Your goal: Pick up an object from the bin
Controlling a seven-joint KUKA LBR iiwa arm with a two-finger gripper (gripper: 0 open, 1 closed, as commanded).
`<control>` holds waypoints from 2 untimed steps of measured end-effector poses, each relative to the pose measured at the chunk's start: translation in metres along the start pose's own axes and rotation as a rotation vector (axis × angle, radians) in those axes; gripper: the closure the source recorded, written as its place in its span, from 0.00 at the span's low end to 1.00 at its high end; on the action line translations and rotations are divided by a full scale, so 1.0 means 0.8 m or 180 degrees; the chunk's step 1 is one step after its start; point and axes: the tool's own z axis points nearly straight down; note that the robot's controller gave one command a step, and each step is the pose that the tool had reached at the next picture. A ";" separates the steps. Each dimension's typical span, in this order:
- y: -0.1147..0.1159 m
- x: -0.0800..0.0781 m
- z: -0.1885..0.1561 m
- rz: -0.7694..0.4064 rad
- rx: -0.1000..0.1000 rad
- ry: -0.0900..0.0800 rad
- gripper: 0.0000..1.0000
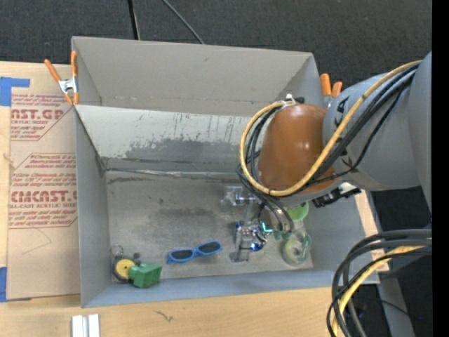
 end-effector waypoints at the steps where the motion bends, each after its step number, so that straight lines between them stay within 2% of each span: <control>1: -0.010 -0.095 -0.010 -0.0490 0.0005 -0.0044 0.00; 2: -0.074 -0.001 0.060 -0.0218 0.0006 0.0013 0.00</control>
Offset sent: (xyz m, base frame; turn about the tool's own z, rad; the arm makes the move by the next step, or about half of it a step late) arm 0.0739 -0.0086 0.0068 -0.1529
